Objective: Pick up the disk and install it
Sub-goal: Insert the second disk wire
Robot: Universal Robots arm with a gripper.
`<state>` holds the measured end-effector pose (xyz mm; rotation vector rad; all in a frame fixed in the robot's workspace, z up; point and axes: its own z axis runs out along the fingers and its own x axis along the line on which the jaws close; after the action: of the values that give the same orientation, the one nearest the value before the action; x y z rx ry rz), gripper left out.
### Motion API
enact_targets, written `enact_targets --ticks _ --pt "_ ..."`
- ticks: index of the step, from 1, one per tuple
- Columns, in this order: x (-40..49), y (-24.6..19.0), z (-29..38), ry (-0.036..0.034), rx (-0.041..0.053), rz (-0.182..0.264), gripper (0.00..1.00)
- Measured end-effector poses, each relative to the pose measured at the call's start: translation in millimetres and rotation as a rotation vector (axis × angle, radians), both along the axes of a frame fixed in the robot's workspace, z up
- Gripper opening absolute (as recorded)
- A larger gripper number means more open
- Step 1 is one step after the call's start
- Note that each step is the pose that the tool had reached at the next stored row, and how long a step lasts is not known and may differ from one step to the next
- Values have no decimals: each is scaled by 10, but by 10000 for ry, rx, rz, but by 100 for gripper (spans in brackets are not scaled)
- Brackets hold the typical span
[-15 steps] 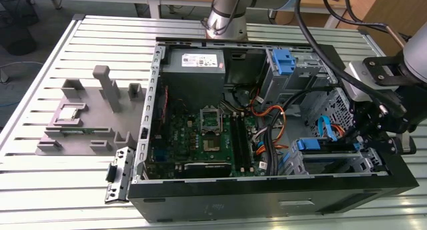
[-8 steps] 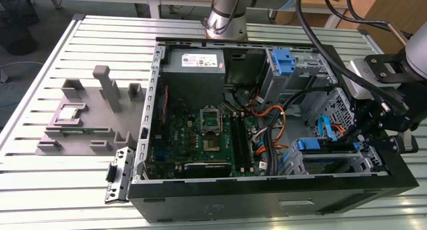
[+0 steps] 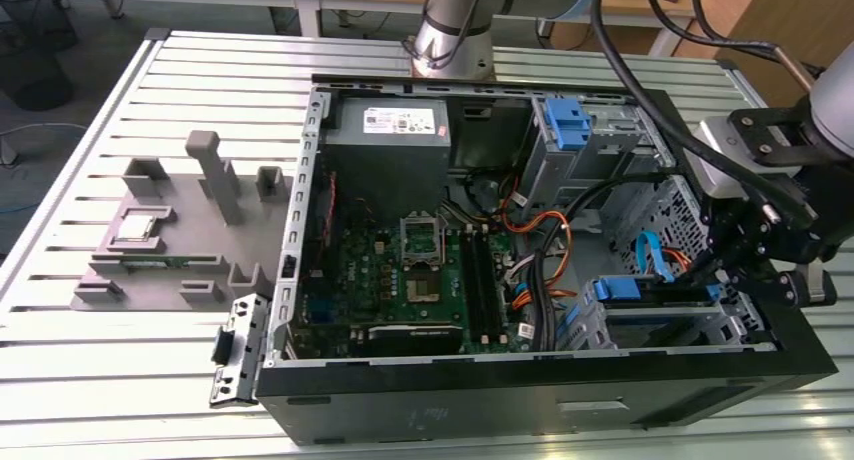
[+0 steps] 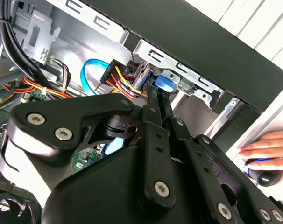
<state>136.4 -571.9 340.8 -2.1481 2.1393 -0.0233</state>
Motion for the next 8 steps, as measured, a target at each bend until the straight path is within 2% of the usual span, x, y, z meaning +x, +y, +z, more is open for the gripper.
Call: enact_targets --ticks 6,7,8 --pt "-30 40 -33 -1 -150 1 16" --pt "-32 45 -34 0 -197 3 16" --pt "-32 48 -34 0 -289 3 16"
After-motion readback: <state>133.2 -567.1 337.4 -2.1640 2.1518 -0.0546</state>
